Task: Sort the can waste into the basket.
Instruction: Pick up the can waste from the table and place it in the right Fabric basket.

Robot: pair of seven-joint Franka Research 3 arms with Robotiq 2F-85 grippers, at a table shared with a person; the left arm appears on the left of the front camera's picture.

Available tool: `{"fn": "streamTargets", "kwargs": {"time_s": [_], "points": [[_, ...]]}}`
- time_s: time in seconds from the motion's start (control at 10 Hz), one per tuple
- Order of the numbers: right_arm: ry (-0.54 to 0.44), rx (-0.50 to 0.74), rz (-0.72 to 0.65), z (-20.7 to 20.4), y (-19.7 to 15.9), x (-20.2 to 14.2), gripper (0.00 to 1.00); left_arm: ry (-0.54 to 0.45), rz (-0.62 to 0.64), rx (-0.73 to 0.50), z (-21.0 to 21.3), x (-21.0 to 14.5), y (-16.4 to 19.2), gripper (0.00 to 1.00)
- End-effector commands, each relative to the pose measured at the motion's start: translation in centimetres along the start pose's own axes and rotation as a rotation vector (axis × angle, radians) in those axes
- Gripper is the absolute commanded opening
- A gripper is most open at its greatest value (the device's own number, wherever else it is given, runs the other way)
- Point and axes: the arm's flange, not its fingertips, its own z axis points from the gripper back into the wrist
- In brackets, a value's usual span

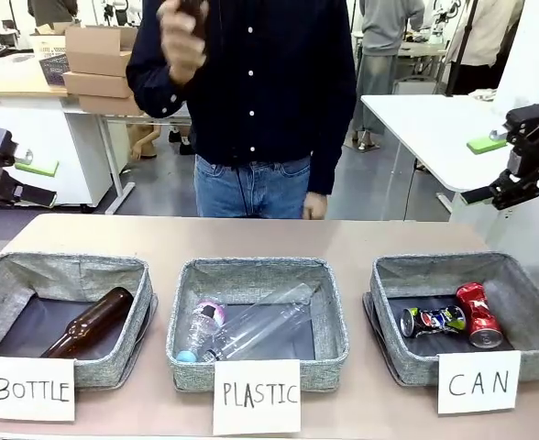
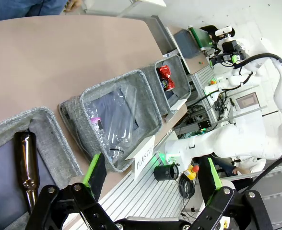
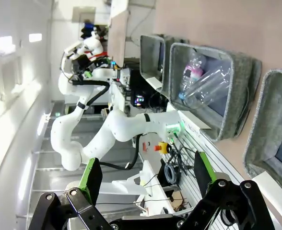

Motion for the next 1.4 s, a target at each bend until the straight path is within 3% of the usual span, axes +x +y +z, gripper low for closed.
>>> {"fn": "streamTargets", "kwargs": {"time_s": [0.0,1.3], "points": [[-0.008,-0.009,0.028,-0.11,-0.17,-0.13,1.0,-0.006,0.001,-0.017,0.07,0.14,-0.19,1.0],[-0.008,-0.009,0.028,-0.11,-0.17,-0.13,1.0,-0.006,0.001,-0.017,0.07,0.14,-0.19,1.0]]}}
